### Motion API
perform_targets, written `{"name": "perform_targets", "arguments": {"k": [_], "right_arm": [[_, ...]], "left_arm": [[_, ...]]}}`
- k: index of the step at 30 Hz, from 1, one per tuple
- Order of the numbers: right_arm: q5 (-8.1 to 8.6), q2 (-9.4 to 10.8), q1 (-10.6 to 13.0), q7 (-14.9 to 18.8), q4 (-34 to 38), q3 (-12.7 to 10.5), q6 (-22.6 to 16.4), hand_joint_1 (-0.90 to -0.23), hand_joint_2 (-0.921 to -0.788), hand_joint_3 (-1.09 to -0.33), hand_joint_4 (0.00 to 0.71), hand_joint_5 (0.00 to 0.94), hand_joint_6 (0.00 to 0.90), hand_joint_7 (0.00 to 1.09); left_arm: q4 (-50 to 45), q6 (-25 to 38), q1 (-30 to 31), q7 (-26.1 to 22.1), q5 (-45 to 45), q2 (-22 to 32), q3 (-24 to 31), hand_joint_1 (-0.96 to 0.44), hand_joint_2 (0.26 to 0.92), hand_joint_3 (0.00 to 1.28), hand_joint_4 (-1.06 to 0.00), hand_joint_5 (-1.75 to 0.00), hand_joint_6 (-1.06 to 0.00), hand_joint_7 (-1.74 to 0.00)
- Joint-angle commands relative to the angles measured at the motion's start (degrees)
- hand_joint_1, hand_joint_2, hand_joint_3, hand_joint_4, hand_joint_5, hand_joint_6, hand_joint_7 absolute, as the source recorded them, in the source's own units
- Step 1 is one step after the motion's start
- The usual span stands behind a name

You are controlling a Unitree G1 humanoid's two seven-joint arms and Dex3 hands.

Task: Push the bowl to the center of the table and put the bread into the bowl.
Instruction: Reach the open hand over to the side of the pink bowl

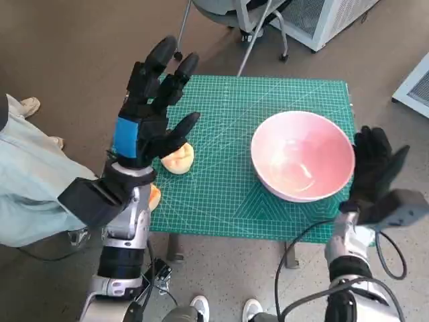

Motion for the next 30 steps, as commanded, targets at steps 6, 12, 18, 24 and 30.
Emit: {"name": "perform_targets", "arguments": {"k": [6, 12, 18, 24, 30], "right_arm": [[0.50, 2.07, -4.37, -2.47, 2.16, -1.27, 5.59, -0.432, -0.921, -0.835, 0.289, 0.005, 0.077, 0.65], [1.34, 3.28, -7.33, -3.17, 2.42, -2.27, 7.78, -0.398, -0.921, -0.869, 0.238, 0.000, 0.056, 0.63], [4.11, 4.69, -10.14, -2.14, 2.53, -5.05, 9.67, -0.401, -0.921, -0.855, 0.240, 0.009, 0.059, 0.64], [5.29, 6.12, -12.63, -3.86, 3.00, -6.70, 12.11, -0.395, -0.921, -0.807, 0.245, 0.009, 0.072, 0.67], [3.49, 6.58, -14.08, -6.37, 3.35, -5.68, 14.69, -0.436, -0.921, -0.798, 0.251, 0.009, 0.077, 0.71]], "left_arm": [[-1.07, -0.41, 1.68, 0.55, 0.38, 1.20, 0.77, -0.44, 0.921, 0.25, -0.39, 0.00, -0.16, -0.31], [-1.72, -0.31, 2.40, 0.74, 0.43, 1.87, 1.06, -0.45, 0.921, 0.25, -0.39, 0.00, -0.18, -0.27], [-2.43, -0.51, 3.26, 0.80, 0.70, 2.50, 1.34, -0.46, 0.921, 0.25, -0.39, 0.00, -0.21, -0.22], [-3.74, -0.01, 4.34, 1.18, 1.02, 2.92, 1.42, -0.46, 0.921, 0.25, -0.39, 0.00, -0.22, -0.20], [-4.68, 0.01, 5.42, 1.72, 1.54, 3.50, 1.45, -0.46, 0.921, 0.25, -0.39, 0.00, -0.23, -0.18]]}}
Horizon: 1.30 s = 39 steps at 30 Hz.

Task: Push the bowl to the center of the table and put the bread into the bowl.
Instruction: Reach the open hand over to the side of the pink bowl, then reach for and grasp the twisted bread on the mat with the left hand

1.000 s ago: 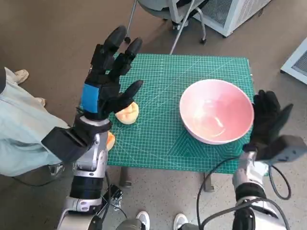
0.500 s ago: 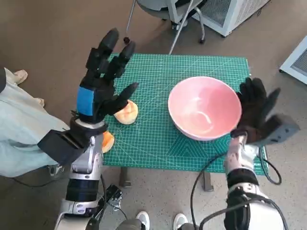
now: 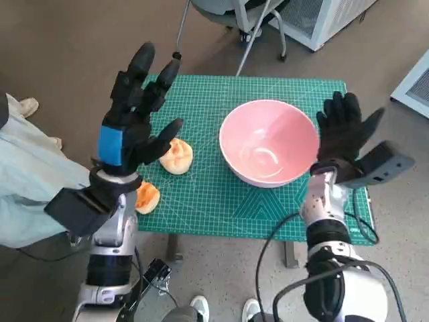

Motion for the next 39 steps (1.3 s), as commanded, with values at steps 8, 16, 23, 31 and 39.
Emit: {"name": "perform_targets", "arguments": {"k": [8, 16, 23, 31, 39], "right_arm": [[-2.83, 0.13, -0.60, -1.66, 1.09, 2.08, 4.25, -0.432, -0.921, -0.818, 0.261, 0.006, 0.034, 0.81], [-5.06, -0.69, -0.27, 1.17, -0.47, 4.55, -0.22, -0.431, -0.921, -0.840, 0.272, 0.005, 0.051, 0.74], [-7.41, -1.66, 0.97, 11.80, -4.32, 9.26, -10.33, -0.482, -0.921, -0.808, 0.308, 0.022, 0.070, 0.70], [-8.10, -2.72, 4.27, 25.71, -14.69, 15.51, -23.71, -0.524, -0.921, -0.761, 0.380, 0.044, 0.122, 0.72], [-4.49, -2.37, 7.32, 33.66, -24.73, 19.53, -27.45, -0.544, -0.921, -0.749, 0.394, 0.033, 0.074, 0.80]], "left_arm": [[-2.55, -0.12, 3.39, -0.09, 0.99, 2.65, 0.84, -0.47, 0.921, 0.25, -0.39, 0.00, -0.23, -0.16], [-5.35, 2.99, 6.77, -7.96, -0.53, 12.42, 2.58, -0.46, 0.921, 0.25, -0.37, 0.00, -0.23, -0.14], [-10.38, 10.12, 8.64, -18.25, 2.38, 28.57, 4.10, -0.41, 0.921, 0.16, -0.35, 0.00, -0.24, -0.12], [-13.02, 18.30, 7.22, -26.18, 6.66, 41.06, 2.42, -0.36, 0.883, 0.03, -0.30, 0.00, -0.28, -0.12], [-10.01, 18.36, 5.41, -27.26, 13.07, 44.14, -1.74, -0.21, 0.820, 0.00, -0.29, 0.00, -0.33, -0.11]]}}
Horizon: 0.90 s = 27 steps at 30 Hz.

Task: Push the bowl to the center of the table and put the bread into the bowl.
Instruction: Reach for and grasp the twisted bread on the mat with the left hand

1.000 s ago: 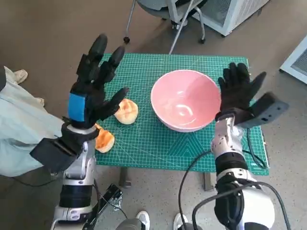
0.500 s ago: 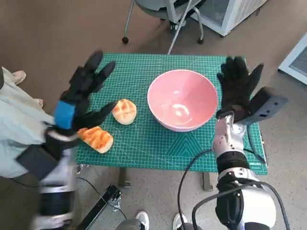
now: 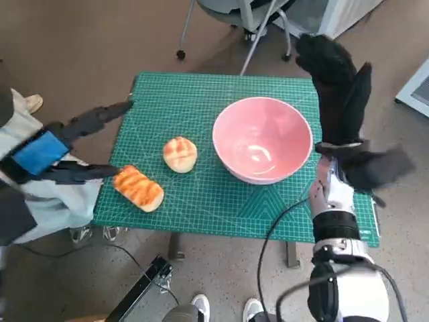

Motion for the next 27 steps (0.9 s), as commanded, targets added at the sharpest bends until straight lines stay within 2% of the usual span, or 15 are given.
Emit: {"name": "perform_targets", "arguments": {"k": [1, 4, 12, 19, 27], "right_arm": [[2.00, 0.44, 3.36, 3.21, -4.76, 2.00, -0.77, -0.545, -0.921, -0.749, 0.394, 0.031, 0.064, 0.82], [2.08, 0.70, 4.61, 3.00, -7.49, 2.99, -0.32, -0.546, -0.921, -0.745, 0.391, 0.025, 0.050, 0.85], [0.73, 0.60, 7.83, 0.26, -13.19, 5.04, 1.13, -0.550, -0.921, -0.730, 0.379, 0.015, 0.035, 0.92], [1.01, 0.38, 8.79, -0.56, -15.18, 6.21, 2.59, -0.546, -0.921, -0.723, 0.376, 0.013, 0.034, 0.94], [1.49, 0.17, 9.35, -0.72, -16.15, 6.94, 3.69, -0.564, -0.921, -0.710, 0.377, 0.012, 0.032, 0.94]], "left_arm": [[1.81, -0.11, -1.09, -0.71, 4.13, 0.90, -3.49, -0.19, 0.813, 0.00, -0.29, 0.00, -0.34, -0.11], [2.88, -0.46, -1.40, -0.90, 6.33, 1.06, -5.24, -0.15, 0.801, 0.00, -0.29, 0.00, -0.35, -0.11], [5.21, -0.79, -3.40, -3.06, 12.67, 1.31, -11.41, -0.11, 0.779, 0.00, -0.29, 0.00, -0.38, -0.07], [7.87, 0.60, -7.13, -6.19, 18.87, 0.56, -17.45, -0.12, 0.778, 0.00, -0.29, 0.00, -0.38, -0.05], [13.29, 1.00, -10.37, -8.55, 21.63, -2.28, -22.37, -0.11, 0.779, 0.00, -0.28, 0.00, -0.38, -0.03]]}}
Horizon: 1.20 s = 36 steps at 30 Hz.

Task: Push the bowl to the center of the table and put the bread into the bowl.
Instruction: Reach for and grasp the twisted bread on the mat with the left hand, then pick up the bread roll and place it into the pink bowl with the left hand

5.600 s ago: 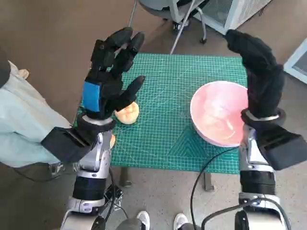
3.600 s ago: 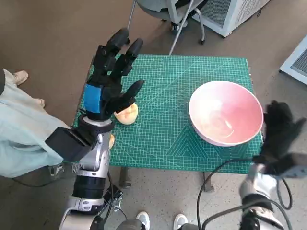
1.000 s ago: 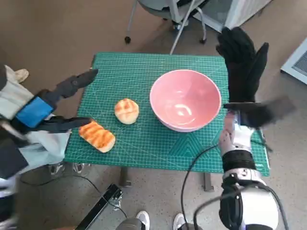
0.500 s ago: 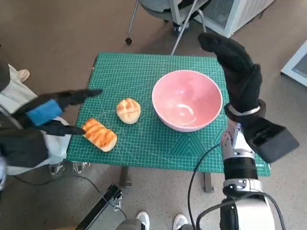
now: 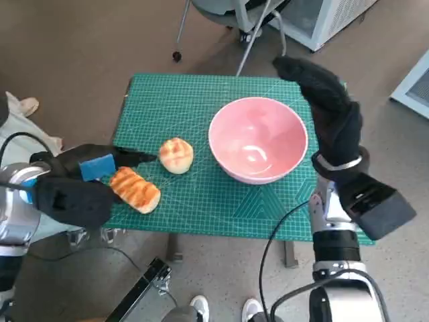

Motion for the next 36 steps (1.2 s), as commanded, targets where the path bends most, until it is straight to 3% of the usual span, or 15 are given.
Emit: {"name": "perform_targets", "arguments": {"k": [1, 9, 16, 20, 24, 25, 26, 27, 30, 36], "right_arm": [[-0.23, -0.10, 1.76, -0.32, -0.71, 0.61, 1.32, -0.567, -0.921, -0.709, 0.376, 0.012, 0.030, 0.94], [-0.38, -0.12, 2.26, -1.10, -1.45, 0.78, 2.47, -0.569, -0.921, -0.706, 0.375, 0.011, 0.026, 0.95], [0.20, -0.16, 2.93, -0.72, -2.21, 1.02, 3.07, -0.568, -0.921, -0.702, 0.373, 0.010, 0.028, 0.96], [0.84, -0.16, 3.06, -0.40, -2.31, 0.97, 3.52, -0.572, -0.921, -0.696, 0.371, 0.008, 0.027, 0.96], [1.03, -0.05, 3.16, -0.39, -2.36, 0.98, 3.73, -0.575, -0.921, -0.684, 0.371, 0.008, 0.028, 0.95], [1.08, -0.04, 3.16, -0.37, -2.33, 0.98, 3.76, -0.575, -0.921, -0.683, 0.371, 0.008, 0.028, 0.95], [1.28, -0.05, 3.11, -0.27, -2.24, 0.92, 3.89, -0.575, -0.921, -0.682, 0.371, 0.008, 0.028, 0.95], [1.43, -0.06, 3.07, -0.19, -2.17, 0.88, 3.99, -0.576, -0.921, -0.680, 0.371, 0.008, 0.028, 0.95], [1.60, -0.03, 3.11, -0.16, -2.24, 0.83, 4.06, -0.576, -0.921, -0.675, 0.370, 0.008, 0.028, 0.95], [1.56, -0.15, 2.95, -0.18, -1.97, 0.84, 3.70, -0.576, -0.921, -0.671, 0.371, 0.008, 0.027, 0.95]], "left_arm": [[3.43, 0.14, -1.79, -1.48, 1.48, -1.67, -2.72, -0.10, 0.778, 0.00, -0.27, 0.00, -0.38, -0.03], [9.41, 0.22, -3.53, -2.63, 4.48, -3.84, -6.77, -0.06, 0.778, 0.00, -0.27, 0.00, -0.38, -0.02], [14.45, -0.12, -4.39, -0.38, 9.08, -5.53, -9.89, -0.03, 0.799, 0.01, -0.30, -0.01, -0.43, -0.03], [17.60, -2.61, -4.64, 2.55, 10.97, -6.25, -11.19, -0.02, 0.842, 0.03, -0.39, -0.04, -0.52, -0.07], [19.84, -6.89, -4.59, 4.97, 11.14, -6.00, -11.32, -0.02, 0.894, 0.04, -0.64, -0.15, -0.66, -0.14], [20.27, -8.10, -4.59, 5.32, 10.87, -5.82, -11.18, -0.01, 0.900, 0.06, -0.65, -0.36, -0.63, -0.36], [20.68, -9.68, -4.71, 5.11, 9.85, -5.53, -10.72, -0.01, 0.907, 0.11, -0.63, -0.69, -0.56, -0.71], [21.05, -10.83, -4.85, 4.95, 9.14, -5.36, -10.41, 0.00, 0.912, 0.13, -0.63, -0.89, -0.53, -0.92], [21.66, -13.58, -6.05, 2.74, 5.47, -4.83, -8.50, 0.00, 0.918, 0.12, -0.64, -1.10, -0.54, -1.14], [16.21, -12.58, -8.24, -2.17, -3.75, -3.45, -2.22, 0.00, 0.920, 0.09, -0.63, -1.17, -0.64, -1.18]]}}
